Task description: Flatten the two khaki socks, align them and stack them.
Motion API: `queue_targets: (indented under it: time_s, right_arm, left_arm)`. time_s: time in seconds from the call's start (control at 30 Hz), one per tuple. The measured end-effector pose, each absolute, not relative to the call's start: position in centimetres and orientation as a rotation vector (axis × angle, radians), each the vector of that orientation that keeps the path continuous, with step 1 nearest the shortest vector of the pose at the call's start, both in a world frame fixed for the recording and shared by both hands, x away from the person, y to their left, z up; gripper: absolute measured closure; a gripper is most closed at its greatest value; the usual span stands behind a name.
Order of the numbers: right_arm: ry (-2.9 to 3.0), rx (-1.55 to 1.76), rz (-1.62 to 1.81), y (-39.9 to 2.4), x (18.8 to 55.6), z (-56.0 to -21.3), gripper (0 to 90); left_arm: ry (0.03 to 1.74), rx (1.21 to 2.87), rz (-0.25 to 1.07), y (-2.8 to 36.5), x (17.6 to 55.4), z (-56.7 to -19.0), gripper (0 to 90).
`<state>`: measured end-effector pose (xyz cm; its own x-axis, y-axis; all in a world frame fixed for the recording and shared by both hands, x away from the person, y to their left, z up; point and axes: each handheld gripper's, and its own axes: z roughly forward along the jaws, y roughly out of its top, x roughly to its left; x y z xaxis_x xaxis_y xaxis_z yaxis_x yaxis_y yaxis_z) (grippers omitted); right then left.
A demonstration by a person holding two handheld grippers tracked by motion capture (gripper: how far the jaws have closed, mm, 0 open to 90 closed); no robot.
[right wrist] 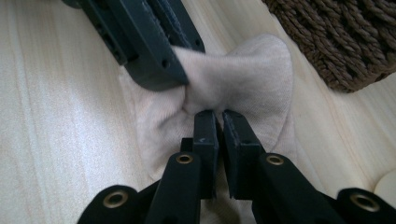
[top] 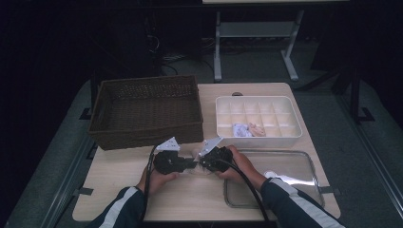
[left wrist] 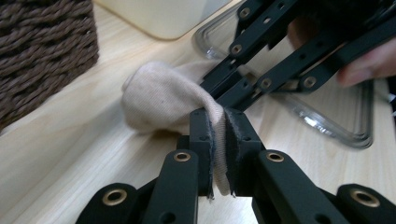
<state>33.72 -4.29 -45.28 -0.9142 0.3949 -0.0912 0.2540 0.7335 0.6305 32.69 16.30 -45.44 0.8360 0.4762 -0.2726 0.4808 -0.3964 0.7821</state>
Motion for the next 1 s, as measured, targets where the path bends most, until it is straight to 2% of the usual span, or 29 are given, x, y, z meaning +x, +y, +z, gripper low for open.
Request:
queue_targets:
  time_s: [0.1,0.17,0.27,0.4,0.63,0.87,1.0]
  right_arm:
    - [2.715,0.508,0.953,-4.5,33.9,-45.3,76.9]
    - [2.708,0.533,0.979,-4.7,33.9,-45.2,63.8]
    - [2.677,0.529,1.006,-5.5,33.8,-44.0,61.6]
    - [2.659,0.554,1.012,-6.9,33.9,-42.7,67.6]
    - [2.744,0.599,0.933,-6.9,34.8,-44.9,74.6]
    - [2.729,0.641,0.940,-6.6,34.5,-45.2,79.5]
    - [2.720,0.625,0.928,-6.4,34.4,-45.3,80.7]
  left_arm:
    - [0.707,2.051,0.002,16.3,32.8,-45.4,81.3]
    - [0.721,2.061,0.022,16.4,32.8,-45.4,81.6]
    - [0.732,2.072,0.037,16.6,32.9,-45.3,81.9]
    - [0.742,2.080,0.040,16.7,33.0,-45.4,81.7]
    - [0.733,2.096,0.066,16.1,33.1,-45.0,80.5]
    - [0.661,2.066,0.085,14.6,32.7,-44.3,79.6]
    - [0.632,2.106,0.102,13.5,32.6,-44.5,78.9]
